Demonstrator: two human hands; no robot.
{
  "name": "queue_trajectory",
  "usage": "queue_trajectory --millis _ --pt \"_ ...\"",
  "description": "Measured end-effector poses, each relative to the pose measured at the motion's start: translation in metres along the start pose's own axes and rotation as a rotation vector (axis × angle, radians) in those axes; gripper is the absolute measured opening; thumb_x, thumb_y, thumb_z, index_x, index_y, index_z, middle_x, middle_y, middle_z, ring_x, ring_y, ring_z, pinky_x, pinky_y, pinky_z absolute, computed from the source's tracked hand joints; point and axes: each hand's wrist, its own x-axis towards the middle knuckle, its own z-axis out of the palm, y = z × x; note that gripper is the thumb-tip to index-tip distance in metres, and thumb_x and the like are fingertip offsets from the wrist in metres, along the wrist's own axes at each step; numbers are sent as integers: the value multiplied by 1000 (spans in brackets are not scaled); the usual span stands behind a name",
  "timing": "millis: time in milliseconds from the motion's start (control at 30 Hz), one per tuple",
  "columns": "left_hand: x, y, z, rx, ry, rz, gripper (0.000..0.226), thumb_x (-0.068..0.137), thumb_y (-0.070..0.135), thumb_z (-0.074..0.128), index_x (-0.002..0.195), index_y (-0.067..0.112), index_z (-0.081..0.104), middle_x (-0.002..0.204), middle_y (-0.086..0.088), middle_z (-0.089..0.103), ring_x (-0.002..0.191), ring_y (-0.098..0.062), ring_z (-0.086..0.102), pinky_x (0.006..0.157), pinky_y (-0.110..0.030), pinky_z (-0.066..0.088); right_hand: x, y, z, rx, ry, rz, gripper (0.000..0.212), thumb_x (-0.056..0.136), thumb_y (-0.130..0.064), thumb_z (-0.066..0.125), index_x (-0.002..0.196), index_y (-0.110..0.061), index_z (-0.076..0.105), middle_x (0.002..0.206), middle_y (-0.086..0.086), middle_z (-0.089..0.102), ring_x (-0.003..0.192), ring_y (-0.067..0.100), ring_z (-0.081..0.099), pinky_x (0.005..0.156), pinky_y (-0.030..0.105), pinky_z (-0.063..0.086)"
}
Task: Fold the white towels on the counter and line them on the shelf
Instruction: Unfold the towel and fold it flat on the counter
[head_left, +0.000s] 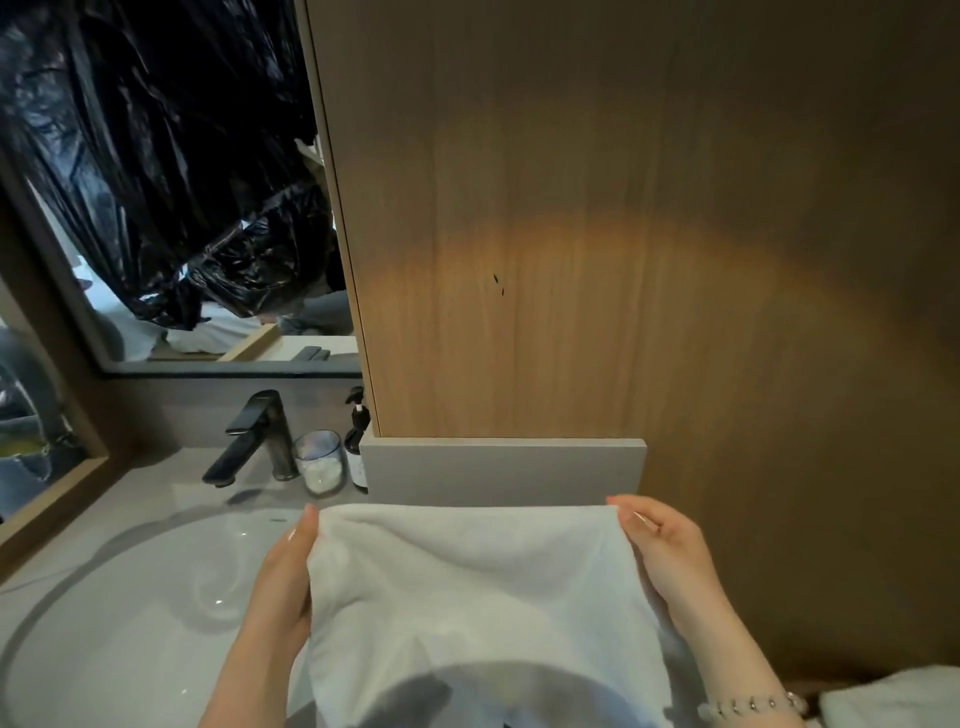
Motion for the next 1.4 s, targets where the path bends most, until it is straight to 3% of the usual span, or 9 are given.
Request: queue_trajectory --millis 133,267,433,533,667,933,1167,1300,1400 --pt "-3 0 31 69 64 145 35 97 39 45 95 8 61 97 -18 67 93 -33 64 87 -46 51 -3 0 13 -17 -77 -52 20 90 -2 57 81 -16 68 85 2 69 74 13 62 56 11 47" --pt "-24 -5 78 314 -78 401 28 97 26 48 75 9 48 64 -7 50 52 -12 52 46 -15 41 -9 6 42 -69 -203 -109 25 88 -1 60 77 -21 70 82 -7 70 75 8 64 59 8 45" --pt "-28 -28 104 593 -394 457 33 76 55 63 96 29 56 85 11 67 81 -4 62 67 -7 42 -14 4 66 -10 -295 -170 32 87 6 57 72 -19 70 69 -8 72 67 -1 65 63 10 47" --pt "-26 -31 101 620 -468 435 47 50 64 63 76 24 62 62 12 65 59 -1 58 56 -13 42 -7 5 65 8 -258 -167 35 87 6 57 72 -23 70 67 -11 71 67 -1 65 65 12 48" --pt "-18 -30 93 611 -395 464 48 48 60 65 51 17 45 48 8 37 48 -6 32 46 -18 25 -2 8 63 -95 -311 -218 32 85 -1 63 74 -31 69 72 -18 69 72 -7 63 69 6 45" --pt "-8 -18 76 561 -274 489 50 47 53 68 54 8 50 48 5 40 47 -5 36 45 -17 29 14 11 39 -282 -437 -243 23 82 -17 71 68 -35 70 79 -18 72 83 0 65 81 13 47" --pt "16 -6 30 686 -31 478 55 69 36 79 61 -11 51 55 -6 46 52 -13 40 48 -21 31 25 25 14 -309 -404 -208 17 85 -8 66 80 -24 69 52 -26 58 57 -10 55 59 7 37" --pt "18 -5 18 769 41 440 40 78 29 76 55 3 56 53 -1 55 56 -17 49 49 -15 34 24 30 23 -289 -427 -234 19 88 -3 61 81 -19 68 53 -22 59 55 -7 54 58 7 37" --pt "12 6 27 874 -42 476 20 78 47 67 83 28 65 87 12 66 87 -9 57 75 -19 39 22 32 31 -279 -426 -260 22 88 -2 60 77 -20 66 54 -20 59 55 -6 53 59 8 36"
